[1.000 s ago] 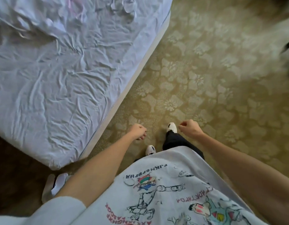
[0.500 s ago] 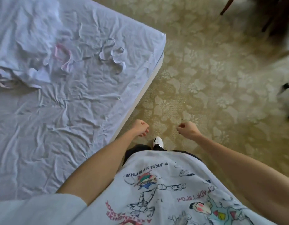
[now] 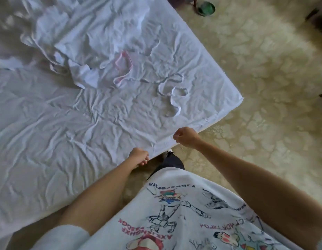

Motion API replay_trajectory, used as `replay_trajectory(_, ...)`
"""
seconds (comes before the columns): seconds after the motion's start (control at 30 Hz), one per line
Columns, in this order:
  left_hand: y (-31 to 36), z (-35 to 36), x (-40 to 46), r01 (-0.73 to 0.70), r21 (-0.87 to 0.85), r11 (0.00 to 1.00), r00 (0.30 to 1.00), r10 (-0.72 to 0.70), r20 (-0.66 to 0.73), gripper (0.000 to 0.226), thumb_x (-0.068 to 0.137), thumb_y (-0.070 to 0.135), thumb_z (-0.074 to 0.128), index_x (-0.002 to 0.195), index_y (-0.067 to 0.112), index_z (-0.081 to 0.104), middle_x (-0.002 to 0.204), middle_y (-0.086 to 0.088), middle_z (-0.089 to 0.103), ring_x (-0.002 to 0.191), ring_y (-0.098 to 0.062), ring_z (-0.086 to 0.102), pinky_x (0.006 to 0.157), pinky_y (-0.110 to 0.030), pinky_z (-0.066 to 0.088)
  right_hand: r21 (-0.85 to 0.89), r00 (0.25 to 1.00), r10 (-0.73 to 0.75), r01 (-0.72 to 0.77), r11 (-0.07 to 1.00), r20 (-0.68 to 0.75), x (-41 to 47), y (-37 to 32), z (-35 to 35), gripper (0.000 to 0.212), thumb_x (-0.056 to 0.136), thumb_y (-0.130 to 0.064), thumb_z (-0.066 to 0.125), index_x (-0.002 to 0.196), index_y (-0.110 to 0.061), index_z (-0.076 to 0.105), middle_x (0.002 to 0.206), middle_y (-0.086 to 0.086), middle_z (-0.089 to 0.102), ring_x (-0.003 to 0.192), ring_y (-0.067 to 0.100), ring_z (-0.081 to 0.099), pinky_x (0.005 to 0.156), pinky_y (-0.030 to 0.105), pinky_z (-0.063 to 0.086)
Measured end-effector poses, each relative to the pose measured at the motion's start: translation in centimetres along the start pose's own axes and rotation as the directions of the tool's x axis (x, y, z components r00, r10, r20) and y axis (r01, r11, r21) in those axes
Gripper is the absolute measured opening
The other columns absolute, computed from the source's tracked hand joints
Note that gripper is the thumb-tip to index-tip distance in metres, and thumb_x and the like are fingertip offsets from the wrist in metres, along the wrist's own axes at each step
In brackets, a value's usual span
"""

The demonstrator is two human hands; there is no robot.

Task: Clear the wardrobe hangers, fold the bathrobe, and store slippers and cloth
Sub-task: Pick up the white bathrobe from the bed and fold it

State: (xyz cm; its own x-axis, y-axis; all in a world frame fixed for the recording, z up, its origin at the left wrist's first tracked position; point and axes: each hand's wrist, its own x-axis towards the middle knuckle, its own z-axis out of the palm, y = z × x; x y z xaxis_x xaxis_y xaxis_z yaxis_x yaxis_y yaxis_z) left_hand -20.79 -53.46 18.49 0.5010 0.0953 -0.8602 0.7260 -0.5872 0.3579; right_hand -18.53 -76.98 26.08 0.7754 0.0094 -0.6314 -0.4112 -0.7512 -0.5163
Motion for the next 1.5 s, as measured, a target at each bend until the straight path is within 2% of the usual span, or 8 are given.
replay_trajectory(0.13,6.1,-1.4,2.4,0.0,-0.098,0.995,1.0,0.002,0.021,0.018,0.092,0.01,0.052,0.084,0.002,0.066,0.075,-0.009,0.066,0.054,-0.019,0.056,0.047,-0.024,0.045,-0.143,0.994,0.082,-0.071,0.987,0.072,5.3,1.3,-5.5,0.018,0.092,-0.02,0.059,0.097,-0.015,0.076,0.087,0.001,0.075,0.079,0.015,0.067,0.056,0.014,0.042)
replay_trajectory(0.43,17.5,-6.7,6.5,-0.052,-0.231,0.971,0.999,0.05,-0.013,0.023,0.093,0.018,0.053,0.087,0.006,0.071,0.082,-0.005,0.073,0.067,-0.016,0.066,0.057,-0.023,0.051,-0.244,0.986,0.152,-0.131,0.961,0.069,16.4,0.4,-15.4,0.018,0.091,-0.02,0.062,0.095,-0.009,0.076,0.076,-0.002,0.073,0.072,0.01,0.062,0.064,0.024,0.043)
replay_trajectory(0.57,20.8,-9.3,8.6,-0.03,-0.319,0.947,0.998,0.009,-0.068,0.021,0.091,0.017,0.055,0.086,0.006,0.073,0.079,-0.005,0.072,0.061,-0.016,0.064,0.051,-0.021,0.05,-0.278,0.991,0.081,-0.048,0.959,0.105,21.9,-3.7,-17.5,0.018,0.092,-0.022,0.061,0.087,-0.012,0.076,0.079,0.0,0.075,0.081,0.018,0.067,0.073,0.029,0.051)
replay_trajectory(0.83,28.0,-16.0,12.5,-0.014,-0.452,0.892,0.978,-0.082,-0.194,0.015,0.089,0.02,0.06,0.081,0.012,0.07,0.073,-0.003,0.071,0.05,-0.011,0.062,0.045,-0.019,0.047,-0.171,0.981,-0.137,0.16,0.972,0.136,31.7,-15.3,-20.9,0.02,0.089,-0.018,0.064,0.071,-0.021,0.072,0.073,0.0,0.072,0.07,0.012,0.061,0.059,0.02,0.041)
replay_trajectory(0.97,31.9,-19.1,15.0,-0.019,-0.49,0.871,0.964,-0.115,-0.241,0.013,0.086,0.016,0.06,0.08,0.011,0.07,0.07,-0.003,0.069,0.052,-0.015,0.061,0.048,-0.021,0.049,-0.107,0.965,-0.209,0.227,0.968,0.155,36.3,-19.4,-22.9,0.013,0.09,-0.017,0.065,0.088,-0.016,0.077,0.074,-0.003,0.073,0.077,0.009,0.065,0.069,0.018,0.046)
replay_trajectory(1.13,36.7,-24.8,21.1,-0.019,-0.442,0.897,0.94,-0.134,-0.313,0.02,0.082,0.02,0.054,0.071,0.012,0.069,0.073,-0.006,0.072,0.057,-0.022,0.066,0.06,-0.028,0.057,-0.099,0.96,-0.249,0.263,0.96,0.13,45.4,-24.4,-25.0,0.015,0.091,-0.018,0.064,0.098,-0.015,0.077,0.077,-0.002,0.074,0.072,0.002,0.064,0.058,0.005,0.042)
replay_trajectory(1.33,41.7,-34.1,31.9,-0.032,-0.2,0.979,0.845,-0.08,-0.528,0.027,0.084,0.018,0.053,0.101,0.02,0.074,0.109,-0.006,0.073,0.106,-0.03,0.065,0.088,-0.031,0.051,-0.124,0.94,-0.338,0.34,0.932,0.039,60.1,-31.3,-23.6,0.016,0.087,-0.017,0.063,0.095,-0.019,0.077,0.096,0.005,0.077,0.094,0.025,0.07,0.085,0.036,0.056)
replay_trajectory(1.5,43.1,-42.8,43.5,-0.021,0.122,0.992,0.737,0.098,-0.669,0.047,0.085,0.01,0.06,0.131,0.018,0.053,0.135,-0.008,0.055,0.128,-0.03,0.05,0.1,-0.04,0.046,-0.304,0.832,-0.554,0.53,0.792,0.006,71.6,-37.9,-20.1,0.02,0.09,-0.015,0.062,0.107,-0.014,0.072,0.105,0.007,0.074,0.099,0.027,0.068,0.076,0.027,0.046)
